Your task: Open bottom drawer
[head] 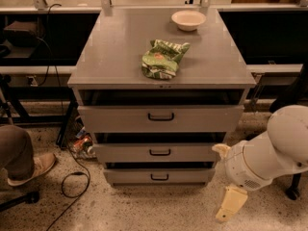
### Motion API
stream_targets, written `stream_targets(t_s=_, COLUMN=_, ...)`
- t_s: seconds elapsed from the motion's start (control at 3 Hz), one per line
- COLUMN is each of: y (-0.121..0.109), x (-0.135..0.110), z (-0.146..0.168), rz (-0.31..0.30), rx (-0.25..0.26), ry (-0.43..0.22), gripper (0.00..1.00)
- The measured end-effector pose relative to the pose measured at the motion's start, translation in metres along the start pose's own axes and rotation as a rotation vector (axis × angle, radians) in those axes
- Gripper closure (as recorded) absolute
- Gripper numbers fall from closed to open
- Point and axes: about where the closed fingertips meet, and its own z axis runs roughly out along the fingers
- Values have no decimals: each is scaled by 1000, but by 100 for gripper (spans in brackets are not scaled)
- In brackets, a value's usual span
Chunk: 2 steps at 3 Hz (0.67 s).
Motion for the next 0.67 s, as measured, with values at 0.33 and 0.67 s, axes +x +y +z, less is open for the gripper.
stream_targets(t_s=0.33, y=-17, x=36, z=62, rz=-12, rx=-7, ry=-30, gripper=0)
stream_targets(t_s=0.67, y=-32, x=69, z=129, rz=0, rx=-16, ry=-72, gripper=0)
